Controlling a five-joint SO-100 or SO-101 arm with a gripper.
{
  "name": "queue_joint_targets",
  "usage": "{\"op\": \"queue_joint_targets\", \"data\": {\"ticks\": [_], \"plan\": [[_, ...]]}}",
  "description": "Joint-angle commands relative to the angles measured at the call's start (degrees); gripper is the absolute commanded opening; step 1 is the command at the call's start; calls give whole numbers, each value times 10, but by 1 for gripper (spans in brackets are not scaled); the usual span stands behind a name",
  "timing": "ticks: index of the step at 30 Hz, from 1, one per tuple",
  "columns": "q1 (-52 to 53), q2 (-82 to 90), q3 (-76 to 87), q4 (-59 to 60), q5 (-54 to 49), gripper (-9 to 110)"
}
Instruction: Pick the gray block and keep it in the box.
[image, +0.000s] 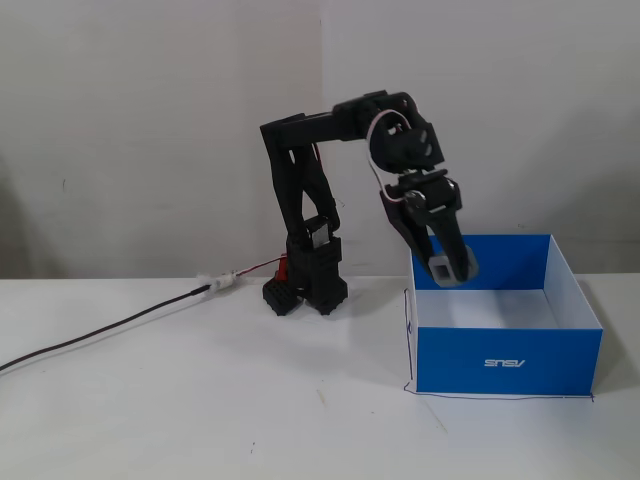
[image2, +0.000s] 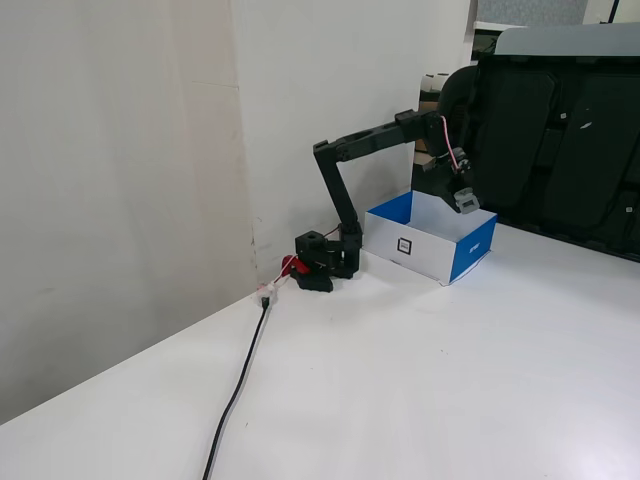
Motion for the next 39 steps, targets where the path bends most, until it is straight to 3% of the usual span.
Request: {"op": "queue_joint_targets", "data": {"ticks": [1, 10, 15, 16, 18, 21, 24, 29, 32, 39], "plan": [[-40, -11, -49, -20, 4, 0], [-243, -75, -74, -30, 5, 0], [-259, -127, -63, -18, 5, 0], [-262, -134, -61, -18, 5, 3], [-263, -139, -57, -20, 5, 26], [-258, -139, -57, -21, 5, 29], [-236, -125, -69, -13, 5, 29], [-142, -31, -85, 5, 6, 19], [-86, 4, -84, 11, 6, 0], [73, 22, -65, 11, 6, 0]]}}
